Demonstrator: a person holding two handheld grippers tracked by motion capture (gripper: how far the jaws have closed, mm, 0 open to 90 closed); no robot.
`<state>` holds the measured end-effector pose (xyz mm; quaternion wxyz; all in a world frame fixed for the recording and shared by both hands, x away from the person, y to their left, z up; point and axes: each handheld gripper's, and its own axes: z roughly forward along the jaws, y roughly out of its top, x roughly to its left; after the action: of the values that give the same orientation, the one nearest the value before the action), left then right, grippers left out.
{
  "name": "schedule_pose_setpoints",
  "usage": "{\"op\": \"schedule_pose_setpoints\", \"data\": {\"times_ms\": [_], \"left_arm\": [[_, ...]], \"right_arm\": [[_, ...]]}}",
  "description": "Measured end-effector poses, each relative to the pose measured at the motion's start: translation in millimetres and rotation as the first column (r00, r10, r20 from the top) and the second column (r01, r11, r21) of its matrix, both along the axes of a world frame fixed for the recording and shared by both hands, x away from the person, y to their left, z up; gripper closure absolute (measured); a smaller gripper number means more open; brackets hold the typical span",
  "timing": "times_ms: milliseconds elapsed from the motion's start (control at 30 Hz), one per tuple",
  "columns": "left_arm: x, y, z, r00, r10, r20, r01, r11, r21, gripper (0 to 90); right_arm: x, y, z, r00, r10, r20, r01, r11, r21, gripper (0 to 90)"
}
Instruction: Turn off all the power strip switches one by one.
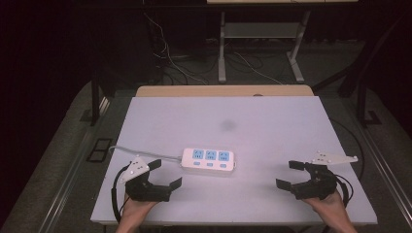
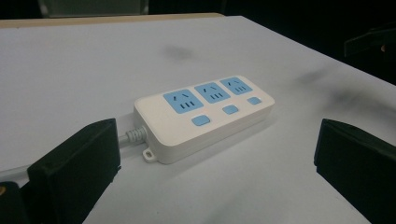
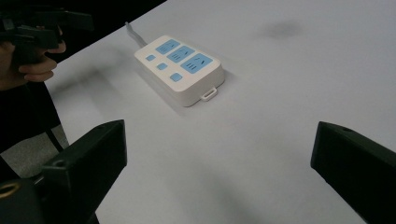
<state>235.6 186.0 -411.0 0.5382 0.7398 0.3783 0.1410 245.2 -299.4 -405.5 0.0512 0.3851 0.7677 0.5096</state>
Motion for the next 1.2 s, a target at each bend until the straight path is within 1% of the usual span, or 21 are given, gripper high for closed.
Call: {"op": "schedule_pose_setpoints", "data": {"times_ms": [267,400,500,567,700,800,900,1067,1133,1200], "left_arm": [[-0.9,-1.2,0.1,0.9998,-0.016,-0.006,0.016,0.9999,0.003,0.0],[-0.4,-0.8,-0.2,0.9997,-0.022,-0.012,0.022,0.9998,0.001,0.0],[-0.6,-0.4,-0.7,0.9993,-0.033,-0.019,0.033,0.9993,0.016,0.0],[-0.3,0.0,-1.0,0.9991,-0.035,-0.026,0.035,0.9992,0.019,0.0],[-0.1,-1.2,-0.8,0.9984,-0.039,-0.040,0.040,0.9984,0.040,0.0],[-0.8,-3.2,0.1,0.9977,-0.048,-0.047,0.050,0.9977,0.045,0.0],[-0.5,-4.3,1.6,0.9969,-0.059,-0.052,0.062,0.9968,0.052,0.0],[2.2,-4.2,4.0,0.9933,-0.079,-0.085,0.084,0.9943,0.065,0.0],[3.7,-4.7,6.4,0.9927,-0.083,-0.088,0.090,0.9930,0.077,0.0],[5.4,-5.0,10.3,0.9927,-0.087,-0.084,0.093,0.9928,0.076,0.0]], "right_arm": [[-1.4,-0.5,-1.0,1.0000,0.001,-0.005,-0.001,1.000,-0.001,3.4],[-2.2,0.9,-2.2,0.9999,0.013,-0.010,-0.013,1.000,-0.005,3.4],[-2.5,1.2,-2.9,0.9997,0.018,-0.014,-0.018,1.000,-0.005,3.4],[-3.5,1.7,-3.4,0.9996,0.022,-0.019,-0.022,1.000,-0.009,3.4],[-3.3,2.1,-3.8,0.9995,0.026,-0.020,-0.026,1.000,-0.012,3.4],[-3.2,2.0,-3.7,0.9994,0.026,-0.021,-0.027,1.000,-0.012,3.4],[-2.8,1.8,-4.0,0.9994,0.026,-0.021,-0.026,1.000,-0.014,3.4],[-2.1,1.2,-4.9,0.9994,0.022,-0.027,-0.023,0.999,-0.031,3.4],[-2.0,0.9,-5.0,0.9994,0.022,-0.028,-0.022,0.999,-0.032,3.4],[-2.2,0.3,-5.1,0.9993,0.020,-0.030,-0.021,0.999,-0.034,3.4]]}}
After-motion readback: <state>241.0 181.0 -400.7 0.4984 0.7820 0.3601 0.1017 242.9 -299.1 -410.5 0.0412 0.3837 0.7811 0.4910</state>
